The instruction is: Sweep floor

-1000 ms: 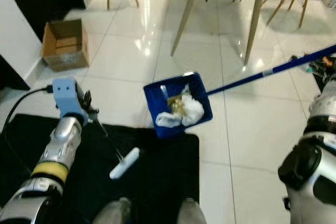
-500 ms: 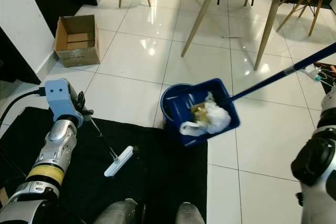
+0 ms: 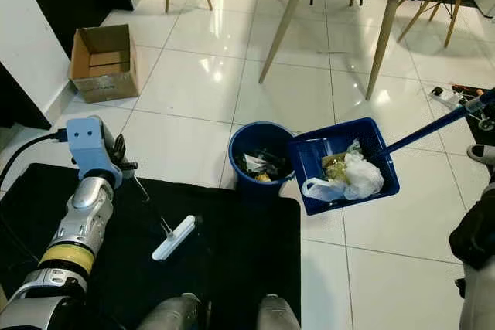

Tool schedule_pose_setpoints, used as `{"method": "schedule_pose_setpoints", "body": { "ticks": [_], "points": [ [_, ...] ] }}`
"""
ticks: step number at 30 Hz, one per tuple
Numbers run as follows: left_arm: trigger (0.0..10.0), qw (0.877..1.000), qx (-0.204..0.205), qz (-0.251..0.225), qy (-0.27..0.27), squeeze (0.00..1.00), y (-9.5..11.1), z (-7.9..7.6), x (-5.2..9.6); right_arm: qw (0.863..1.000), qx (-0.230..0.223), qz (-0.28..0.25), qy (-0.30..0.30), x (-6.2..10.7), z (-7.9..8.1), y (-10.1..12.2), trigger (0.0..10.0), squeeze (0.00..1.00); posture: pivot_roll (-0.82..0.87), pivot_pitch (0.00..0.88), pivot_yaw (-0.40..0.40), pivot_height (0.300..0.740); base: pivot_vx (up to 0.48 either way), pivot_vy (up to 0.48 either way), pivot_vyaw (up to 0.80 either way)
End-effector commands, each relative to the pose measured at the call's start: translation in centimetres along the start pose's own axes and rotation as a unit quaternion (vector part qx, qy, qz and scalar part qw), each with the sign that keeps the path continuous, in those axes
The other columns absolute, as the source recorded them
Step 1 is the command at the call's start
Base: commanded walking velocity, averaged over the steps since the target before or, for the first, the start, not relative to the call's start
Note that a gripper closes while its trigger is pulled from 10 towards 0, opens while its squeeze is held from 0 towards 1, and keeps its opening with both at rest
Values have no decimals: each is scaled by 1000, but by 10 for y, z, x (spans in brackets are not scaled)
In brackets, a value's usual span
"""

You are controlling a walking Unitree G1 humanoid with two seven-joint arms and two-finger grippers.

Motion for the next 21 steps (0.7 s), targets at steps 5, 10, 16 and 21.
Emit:
{"method": "schedule_pose_setpoints", "body": {
  "ticks": [5, 10, 16, 21],
  "points": [
    [10000, 1000, 0, -21, -2, 0, 6, 0, 1, 998, -26, -51, -3, -2, 4, 15, 10000, 0, -5, 42, -16, 740, 0, 0, 0],
    [10000, 1000, 9, -28, 3, 0, 8, 0, 1, 996, -18, -90, 11, 1, 12, 23, 10000, 0, -7, 44, -13, 740, 0, 0, 0],
    [10000, 999, 13, -32, 5, 0, 9, -1, 2, 994, 27, -108, 7, 3, 33, 25, 10000, 0, -7, 48, -20, 740, 0, 0, 0],
    [10000, 999, 14, -33, 7, 0, 8, 0, 3, 995, 11, -93, 24, 4, 49, 18, 10000, 0, -4, 48, -26, 740, 0, 0, 0]
  ]
}}
Point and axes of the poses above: a point about 5 cm out from each wrist's last joint towards the gripper, its own x axis pointing back from the gripper into the wrist, its own y axis along the axis of the wrist's last joint, z = x × y, the point moved 3 cm from there along -x, pointing out of the wrist towards the gripper, and after that the axes turned 2 degrees about x, right-handed, at the moved point
